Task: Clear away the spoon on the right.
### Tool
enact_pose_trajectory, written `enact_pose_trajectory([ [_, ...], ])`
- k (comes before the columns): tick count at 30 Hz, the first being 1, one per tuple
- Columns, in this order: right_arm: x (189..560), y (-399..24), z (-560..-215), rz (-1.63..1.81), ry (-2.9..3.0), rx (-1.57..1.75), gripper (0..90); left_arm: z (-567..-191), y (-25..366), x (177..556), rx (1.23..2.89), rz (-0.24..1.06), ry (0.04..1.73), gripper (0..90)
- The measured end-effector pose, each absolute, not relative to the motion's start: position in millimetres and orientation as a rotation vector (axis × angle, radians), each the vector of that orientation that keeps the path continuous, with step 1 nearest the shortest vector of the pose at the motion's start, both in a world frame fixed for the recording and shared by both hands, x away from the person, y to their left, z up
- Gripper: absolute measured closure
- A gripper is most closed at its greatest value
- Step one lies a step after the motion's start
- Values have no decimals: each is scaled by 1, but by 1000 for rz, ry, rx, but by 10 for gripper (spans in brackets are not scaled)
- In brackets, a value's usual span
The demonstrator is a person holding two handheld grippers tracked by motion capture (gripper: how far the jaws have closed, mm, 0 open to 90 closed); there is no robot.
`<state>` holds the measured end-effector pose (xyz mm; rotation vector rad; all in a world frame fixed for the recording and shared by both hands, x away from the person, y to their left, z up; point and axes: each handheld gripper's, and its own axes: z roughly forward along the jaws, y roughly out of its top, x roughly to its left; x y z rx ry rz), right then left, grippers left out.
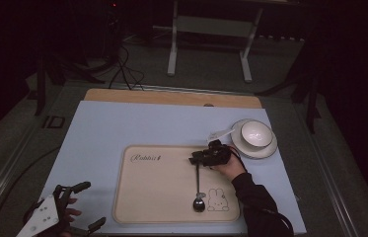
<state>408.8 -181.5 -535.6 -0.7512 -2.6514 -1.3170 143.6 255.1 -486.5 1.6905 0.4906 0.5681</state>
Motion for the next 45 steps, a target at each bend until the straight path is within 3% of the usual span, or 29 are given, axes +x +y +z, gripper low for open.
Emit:
enact_pose_trajectory([
  [15,402,-181,-519,-1369,-2652,-746,502,-486,255,143,1687,567,489,0],
  [25,377,-184,-499,-1430,-2644,-742,220,-486,254,143,1685,567,488,0],
  [28,369,-186,-494,-1456,-2641,-724,181,-485,254,143,1685,568,486,0],
  [45,326,-209,-469,-1545,-2691,-783,143,-485,254,143,1682,562,487,0],
])
